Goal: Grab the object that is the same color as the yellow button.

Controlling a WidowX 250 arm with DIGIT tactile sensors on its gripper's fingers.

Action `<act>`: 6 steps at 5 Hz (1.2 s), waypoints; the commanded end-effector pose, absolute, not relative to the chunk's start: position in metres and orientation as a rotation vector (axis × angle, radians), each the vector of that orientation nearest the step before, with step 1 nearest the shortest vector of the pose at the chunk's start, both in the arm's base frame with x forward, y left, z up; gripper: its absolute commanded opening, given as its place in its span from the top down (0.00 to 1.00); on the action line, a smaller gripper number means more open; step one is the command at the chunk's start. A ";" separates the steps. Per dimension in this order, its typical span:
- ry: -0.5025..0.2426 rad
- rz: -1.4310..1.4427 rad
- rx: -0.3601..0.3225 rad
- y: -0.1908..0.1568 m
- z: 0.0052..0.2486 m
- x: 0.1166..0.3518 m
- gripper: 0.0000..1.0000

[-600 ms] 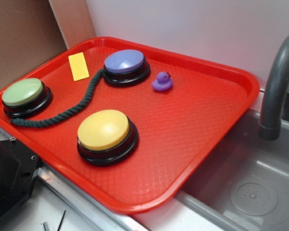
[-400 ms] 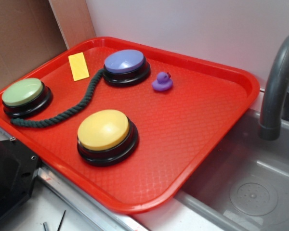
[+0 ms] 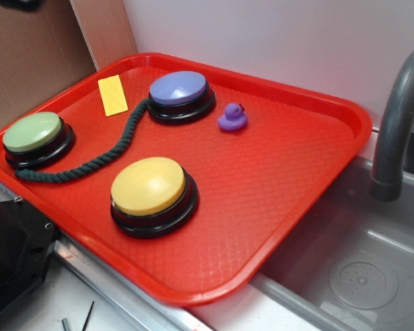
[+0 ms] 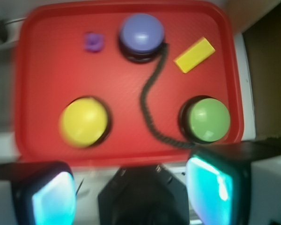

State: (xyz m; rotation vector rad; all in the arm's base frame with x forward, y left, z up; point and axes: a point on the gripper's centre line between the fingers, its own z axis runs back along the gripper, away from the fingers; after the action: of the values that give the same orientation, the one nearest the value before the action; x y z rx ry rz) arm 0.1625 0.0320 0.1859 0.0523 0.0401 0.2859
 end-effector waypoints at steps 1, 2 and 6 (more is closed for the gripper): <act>-0.199 0.686 0.025 0.085 0.164 0.221 0.00; -0.340 0.861 -0.002 0.102 0.150 0.219 0.00; -0.349 0.999 0.054 0.108 0.127 0.215 0.00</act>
State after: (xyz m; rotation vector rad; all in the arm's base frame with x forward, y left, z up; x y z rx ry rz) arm 0.2220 0.1008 0.1143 0.0555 -0.3196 1.0020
